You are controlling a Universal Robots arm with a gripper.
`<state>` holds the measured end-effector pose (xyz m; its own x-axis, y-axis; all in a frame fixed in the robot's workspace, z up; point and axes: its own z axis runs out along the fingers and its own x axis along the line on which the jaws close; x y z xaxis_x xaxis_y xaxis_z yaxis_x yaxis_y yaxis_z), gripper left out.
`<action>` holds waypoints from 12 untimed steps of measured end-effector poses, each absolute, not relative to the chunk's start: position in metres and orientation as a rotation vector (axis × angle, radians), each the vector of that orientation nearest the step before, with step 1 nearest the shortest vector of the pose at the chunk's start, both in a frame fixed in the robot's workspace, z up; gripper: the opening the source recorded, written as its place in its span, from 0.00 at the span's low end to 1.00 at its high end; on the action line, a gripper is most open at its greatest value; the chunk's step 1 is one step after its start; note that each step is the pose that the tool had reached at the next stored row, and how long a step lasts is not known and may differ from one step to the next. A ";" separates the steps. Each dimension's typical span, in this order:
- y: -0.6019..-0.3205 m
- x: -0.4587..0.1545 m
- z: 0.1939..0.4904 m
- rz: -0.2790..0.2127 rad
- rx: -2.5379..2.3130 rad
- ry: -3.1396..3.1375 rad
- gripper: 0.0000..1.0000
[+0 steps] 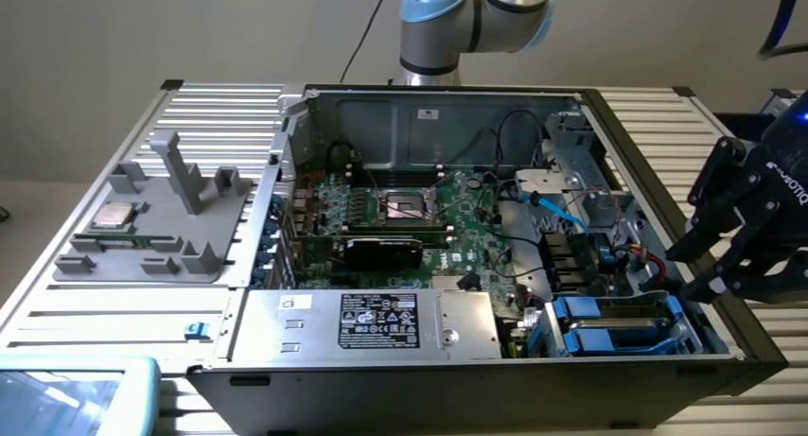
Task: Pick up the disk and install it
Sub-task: 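Insert the first disk wire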
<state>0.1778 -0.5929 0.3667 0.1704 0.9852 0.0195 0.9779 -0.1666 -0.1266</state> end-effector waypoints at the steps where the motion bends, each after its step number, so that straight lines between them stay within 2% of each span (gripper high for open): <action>1: -0.593 0.178 0.367 0.100 -2.326 -1.941 0.45; 12: -0.590 0.178 0.366 0.095 -2.384 -1.867 0.45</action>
<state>0.1777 -0.5899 0.3661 0.2410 0.9703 0.0203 0.9633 -0.2366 -0.1268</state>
